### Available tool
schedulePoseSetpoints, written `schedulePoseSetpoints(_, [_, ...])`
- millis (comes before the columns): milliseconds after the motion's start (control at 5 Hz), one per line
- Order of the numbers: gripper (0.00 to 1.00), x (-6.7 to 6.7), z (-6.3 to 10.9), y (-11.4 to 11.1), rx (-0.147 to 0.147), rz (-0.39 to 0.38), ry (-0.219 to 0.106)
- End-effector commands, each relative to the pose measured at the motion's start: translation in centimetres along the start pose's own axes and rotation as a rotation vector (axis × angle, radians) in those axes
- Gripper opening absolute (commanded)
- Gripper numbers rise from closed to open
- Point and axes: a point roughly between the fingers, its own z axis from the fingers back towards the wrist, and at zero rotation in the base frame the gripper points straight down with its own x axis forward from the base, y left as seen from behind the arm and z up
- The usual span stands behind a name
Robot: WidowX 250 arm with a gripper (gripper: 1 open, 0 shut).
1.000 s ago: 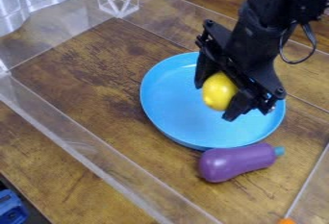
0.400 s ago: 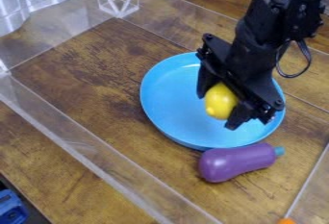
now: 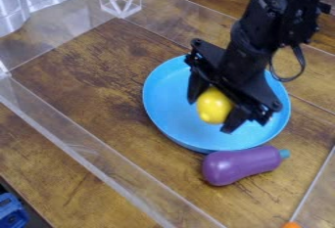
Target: Put the lemon on the blue tray
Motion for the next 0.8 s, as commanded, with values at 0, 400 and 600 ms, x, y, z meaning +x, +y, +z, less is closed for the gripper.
schedulePoseSetpoints(0, [0.0,0.7,2.8,2.6,-0.01,0.072,-0.063])
schedulePoseSetpoints(400, [0.0,1.5,2.8,3.0,-0.006,0.075,-0.056])
schedulePoseSetpoints(600, [1.0,1.4,1.9,3.0,-0.023,0.051,-0.063])
